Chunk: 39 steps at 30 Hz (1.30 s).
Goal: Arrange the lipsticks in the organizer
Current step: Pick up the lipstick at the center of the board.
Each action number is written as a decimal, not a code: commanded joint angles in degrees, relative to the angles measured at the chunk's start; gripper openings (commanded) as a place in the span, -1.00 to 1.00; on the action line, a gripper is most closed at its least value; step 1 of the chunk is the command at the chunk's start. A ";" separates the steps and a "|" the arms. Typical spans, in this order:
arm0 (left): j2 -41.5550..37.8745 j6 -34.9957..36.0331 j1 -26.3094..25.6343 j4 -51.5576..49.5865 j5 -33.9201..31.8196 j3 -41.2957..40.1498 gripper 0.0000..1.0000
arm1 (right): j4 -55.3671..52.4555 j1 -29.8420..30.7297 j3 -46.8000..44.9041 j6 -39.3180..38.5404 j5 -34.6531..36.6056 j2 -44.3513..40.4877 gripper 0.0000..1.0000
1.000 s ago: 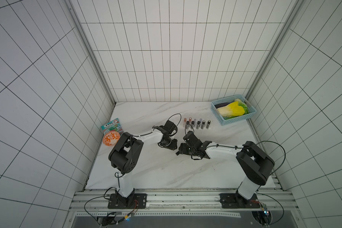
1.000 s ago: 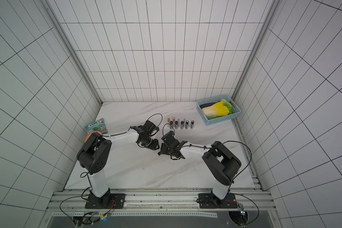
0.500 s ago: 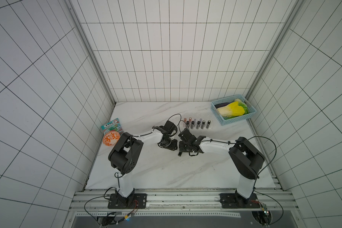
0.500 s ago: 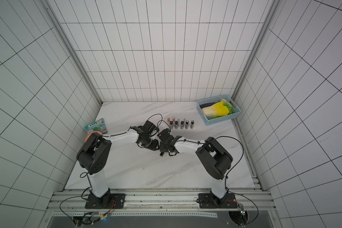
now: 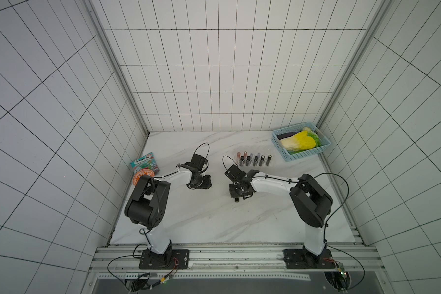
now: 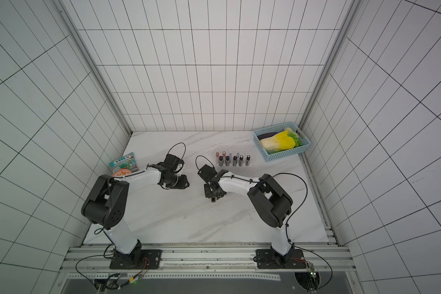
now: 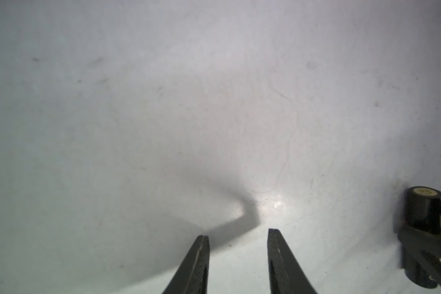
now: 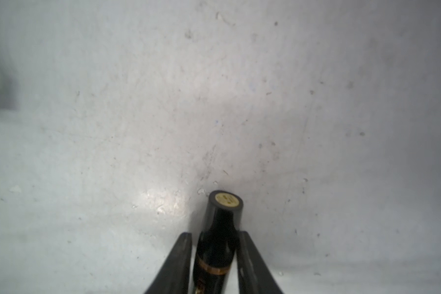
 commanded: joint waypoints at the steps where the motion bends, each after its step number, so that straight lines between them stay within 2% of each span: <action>1: -5.57 -1.07 -0.16 4.07 -3.94 -2.19 -0.25 | -9.01 -0.42 0.32 -2.63 -0.17 1.75 -0.67; 4: -11.07 -1.48 -0.16 6.96 -5.31 -4.80 -0.26 | -8.47 -1.72 -0.97 -3.38 1.02 -1.73 -0.78; 8: -19.67 -2.11 -0.16 11.92 -6.28 -8.89 -0.25 | -6.15 -6.07 -3.60 -6.29 2.19 -11.66 -0.78; 13: -31.56 -3.22 -0.11 18.87 -7.38 -15.05 -0.25 | 3.53 -15.92 -8.44 -13.05 5.96 -27.34 -0.69; 16: -36.64 -3.99 -0.07 22.14 -6.40 -17.65 -0.28 | 10.86 -21.67 -9.76 -16.45 7.32 -31.46 -0.68; 21: -42.52 -5.03 -0.07 25.98 -4.87 -20.59 -0.30 | 23.79 -27.49 -10.74 -20.62 9.37 -28.51 -0.67; 28: -45.92 -4.82 -0.07 29.50 -3.99 -23.00 -0.32 | 38.70 -31.19 -10.06 -23.87 9.19 -17.65 -0.69; 30: -45.13 -5.40 -0.07 31.77 -1.26 -22.87 -0.31 | 38.15 -31.99 -7.94 -24.26 7.01 -15.36 -0.69; 33: -40.65 -7.08 -0.07 36.97 10.58 -20.31 -0.25 | 36.57 -32.02 -7.41 -23.06 3.13 -17.09 -0.69; 36: -32.43 -8.09 -0.43 36.44 24.40 -12.73 -0.08 | 32.19 -32.02 -7.28 -19.18 -2.88 -22.16 -0.68; 39: -26.52 -10.62 -2.73 40.92 32.58 -8.91 0.12 | 24.76 -31.97 -4.77 -15.65 -12.79 -27.13 -0.66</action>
